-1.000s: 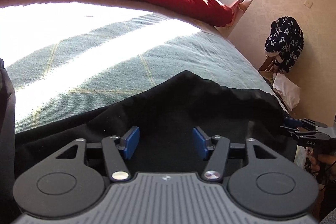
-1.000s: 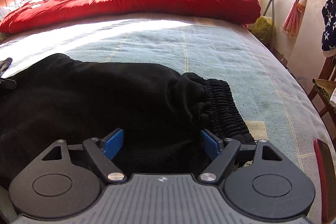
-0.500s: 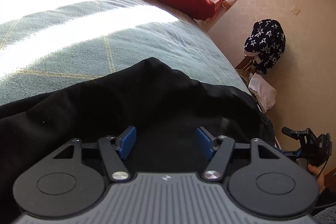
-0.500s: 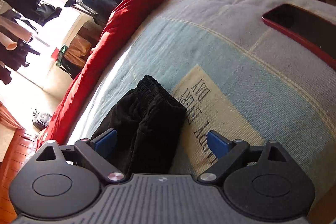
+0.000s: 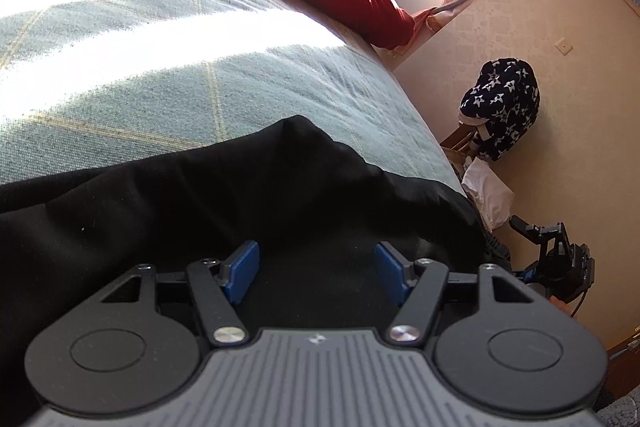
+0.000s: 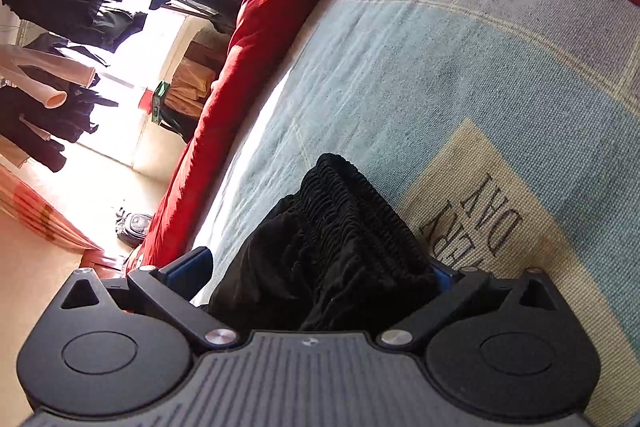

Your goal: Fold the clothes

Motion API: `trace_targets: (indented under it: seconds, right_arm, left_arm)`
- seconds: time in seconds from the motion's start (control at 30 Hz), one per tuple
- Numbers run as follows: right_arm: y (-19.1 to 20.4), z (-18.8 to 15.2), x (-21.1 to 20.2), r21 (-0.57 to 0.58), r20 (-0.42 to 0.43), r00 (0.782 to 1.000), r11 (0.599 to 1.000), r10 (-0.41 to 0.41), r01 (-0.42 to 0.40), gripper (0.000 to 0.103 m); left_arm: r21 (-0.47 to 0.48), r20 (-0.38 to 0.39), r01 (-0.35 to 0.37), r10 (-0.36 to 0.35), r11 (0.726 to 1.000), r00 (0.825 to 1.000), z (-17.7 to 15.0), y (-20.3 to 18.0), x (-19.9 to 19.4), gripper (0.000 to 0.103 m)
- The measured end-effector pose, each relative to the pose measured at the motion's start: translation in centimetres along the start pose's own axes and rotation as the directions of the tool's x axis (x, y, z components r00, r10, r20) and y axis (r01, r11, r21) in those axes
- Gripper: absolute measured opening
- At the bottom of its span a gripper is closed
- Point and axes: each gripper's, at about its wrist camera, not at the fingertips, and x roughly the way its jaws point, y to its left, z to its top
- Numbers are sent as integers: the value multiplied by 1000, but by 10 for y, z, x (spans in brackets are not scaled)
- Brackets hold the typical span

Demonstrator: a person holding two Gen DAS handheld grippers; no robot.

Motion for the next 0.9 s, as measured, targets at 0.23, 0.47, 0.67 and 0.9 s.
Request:
trace_targets:
  seconds: [0.23, 0.47, 0.67, 0.9]
  right_arm:
    - [3, -11, 13, -60, 41, 999, 998, 23, -21, 96]
    - [17, -16, 3, -130, 109, 989, 985, -97, 111, 46]
    - [54, -34, -33, -215, 197, 972, 962, -128, 171, 43]
    - [24, -40, -24, -113, 196, 953, 960, -232, 257, 47]
  left_arm:
    - [-7, 8, 14, -14, 1000, 1000, 0, 3, 1, 65]
    - [7, 8, 11, -11, 1000, 1000, -3, 1, -2, 66]
    - [27, -13, 18, -18, 999, 1000, -1, -7, 1, 69]
    - [47, -11, 20, -20, 999, 1000, -1, -5, 0, 69]
